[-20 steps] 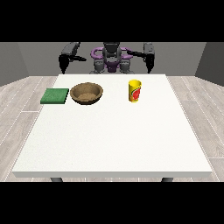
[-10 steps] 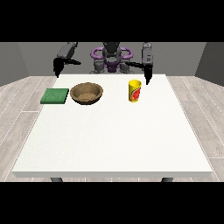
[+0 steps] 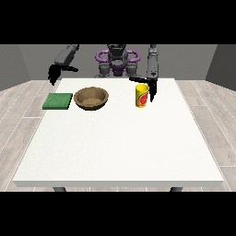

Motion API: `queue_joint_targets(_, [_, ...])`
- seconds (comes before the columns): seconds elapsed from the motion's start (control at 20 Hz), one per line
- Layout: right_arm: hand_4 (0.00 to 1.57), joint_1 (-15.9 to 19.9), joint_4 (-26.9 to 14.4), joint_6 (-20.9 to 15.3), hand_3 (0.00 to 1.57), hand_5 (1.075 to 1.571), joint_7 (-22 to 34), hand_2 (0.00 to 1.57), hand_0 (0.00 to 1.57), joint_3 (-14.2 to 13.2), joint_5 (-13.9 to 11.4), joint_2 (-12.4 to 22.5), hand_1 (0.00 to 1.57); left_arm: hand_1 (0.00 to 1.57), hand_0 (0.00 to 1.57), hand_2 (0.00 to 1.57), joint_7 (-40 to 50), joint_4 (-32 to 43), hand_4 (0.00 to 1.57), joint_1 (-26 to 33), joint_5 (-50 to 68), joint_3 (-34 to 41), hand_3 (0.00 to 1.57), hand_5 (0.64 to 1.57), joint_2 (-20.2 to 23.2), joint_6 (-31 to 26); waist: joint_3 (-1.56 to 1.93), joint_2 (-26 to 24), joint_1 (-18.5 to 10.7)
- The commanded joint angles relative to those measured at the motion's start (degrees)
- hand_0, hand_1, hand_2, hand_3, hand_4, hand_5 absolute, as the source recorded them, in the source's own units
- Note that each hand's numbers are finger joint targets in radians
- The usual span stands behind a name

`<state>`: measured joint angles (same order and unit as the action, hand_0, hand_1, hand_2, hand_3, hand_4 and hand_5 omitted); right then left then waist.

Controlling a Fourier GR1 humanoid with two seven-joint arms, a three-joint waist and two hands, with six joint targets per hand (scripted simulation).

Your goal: Pick the cup and pour the ball into the bowl, then pick the bowl and place it on the pad

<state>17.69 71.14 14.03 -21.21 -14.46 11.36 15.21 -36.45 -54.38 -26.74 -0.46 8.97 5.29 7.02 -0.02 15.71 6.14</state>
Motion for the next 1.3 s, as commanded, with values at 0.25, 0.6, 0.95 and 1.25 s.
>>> queue_joint_targets(0.25, [0.00, 0.7, -0.4, 1.0, 0.00, 1.558, -0.9, 0.00, 0.00, -1.2, 1.3, 1.1, 0.00, 0.66, 0.66, 0.91, -9.5, 13.4, 0.00, -2.8, 3.9, 4.8, 0.29, 1.425, 2.1, -5.0, -0.04, 2.0, 0.7])
queue_joint_targets(0.6, [0.00, 4.7, -2.6, 7.1, 0.00, 1.558, -0.4, 0.00, 0.00, -4.2, 4.8, 7.2, 0.00, 1.32, 1.32, 1.57, -8.2, 14.6, 0.85, -5.3, -10.3, 1.6, 1.57, 1.508, 2.7, 21.1, -0.01, 5.2, 6.4])
queue_joint_targets(0.95, [0.00, 4.3, -10.1, 9.1, 0.00, 1.555, -0.4, 0.00, 0.00, -6.8, 5.4, 10.6, 0.00, 1.36, 1.36, 1.57, -2.2, 15.3, 0.95, -8.0, -15.8, -2.5, 1.57, 1.525, 2.5, 25.9, 0.06, -0.9, 3.7])
queue_joint_targets(1.25, [0.00, -1.3, -18.6, 5.9, 0.00, 1.560, -0.9, 0.00, 0.00, -5.1, 0.6, 8.2, 0.00, 1.38, 1.38, 1.57, 13.8, 12.4, 1.03, -7.9, -26.4, -12.7, 1.57, 1.536, 1.2, 25.8, 0.11, -15.4, -2.8])
